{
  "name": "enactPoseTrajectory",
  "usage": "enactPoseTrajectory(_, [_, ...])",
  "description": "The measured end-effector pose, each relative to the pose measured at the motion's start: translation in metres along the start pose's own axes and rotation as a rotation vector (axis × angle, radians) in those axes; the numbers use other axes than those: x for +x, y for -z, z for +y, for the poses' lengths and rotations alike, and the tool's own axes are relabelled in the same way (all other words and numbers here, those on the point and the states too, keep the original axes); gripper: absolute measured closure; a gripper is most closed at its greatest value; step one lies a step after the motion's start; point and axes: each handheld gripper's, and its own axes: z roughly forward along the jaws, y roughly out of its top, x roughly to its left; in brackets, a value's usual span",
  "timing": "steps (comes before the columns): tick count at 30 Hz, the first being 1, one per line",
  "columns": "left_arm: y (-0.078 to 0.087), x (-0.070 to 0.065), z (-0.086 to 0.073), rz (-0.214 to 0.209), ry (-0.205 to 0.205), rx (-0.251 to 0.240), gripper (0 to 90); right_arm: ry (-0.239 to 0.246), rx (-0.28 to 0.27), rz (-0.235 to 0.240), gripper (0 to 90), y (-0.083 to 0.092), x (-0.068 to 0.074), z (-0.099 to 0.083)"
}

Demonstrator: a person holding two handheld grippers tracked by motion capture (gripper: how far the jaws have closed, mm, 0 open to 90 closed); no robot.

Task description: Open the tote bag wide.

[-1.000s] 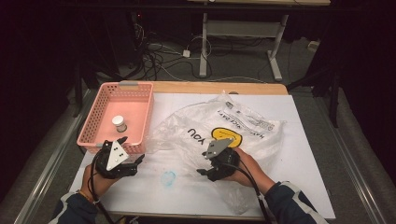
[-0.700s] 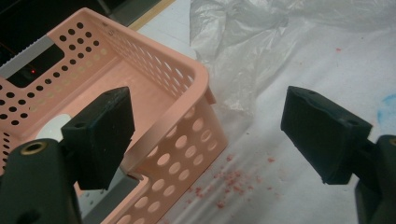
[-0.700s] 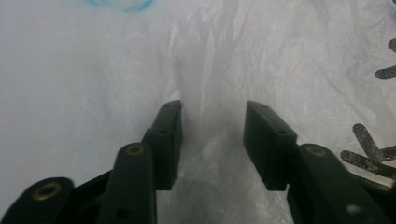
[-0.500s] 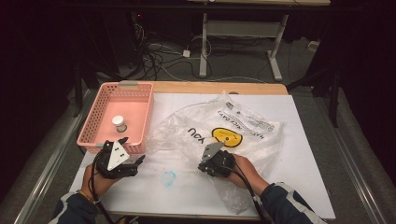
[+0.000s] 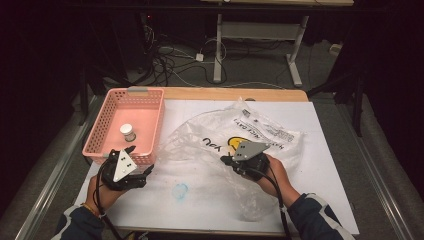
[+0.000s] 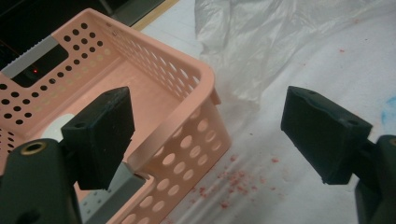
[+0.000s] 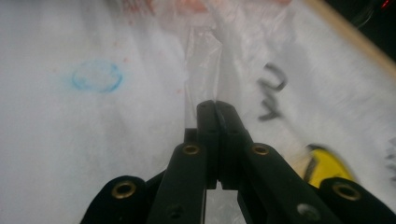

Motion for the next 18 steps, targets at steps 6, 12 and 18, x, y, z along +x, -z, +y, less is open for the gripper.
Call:
enactPoseTrajectory(6, [0.002,0.01,0.008,0.027,0.015,-0.021,16.9,-0.029,-0.109,-0.066,90.0,0.026,-0.014,0.015])
enactPoseTrajectory(12, [0.007,0.026,0.019,0.049,0.041,-0.036,16.9,-0.004,-0.185,-0.122,90.0,0.05,-0.017,0.032])
enactPoseTrajectory(18, [0.004,0.054,0.027,0.069,0.092,0.017,17.0,0.012,-0.24,-0.171,90.0,0.065,-0.019,0.045])
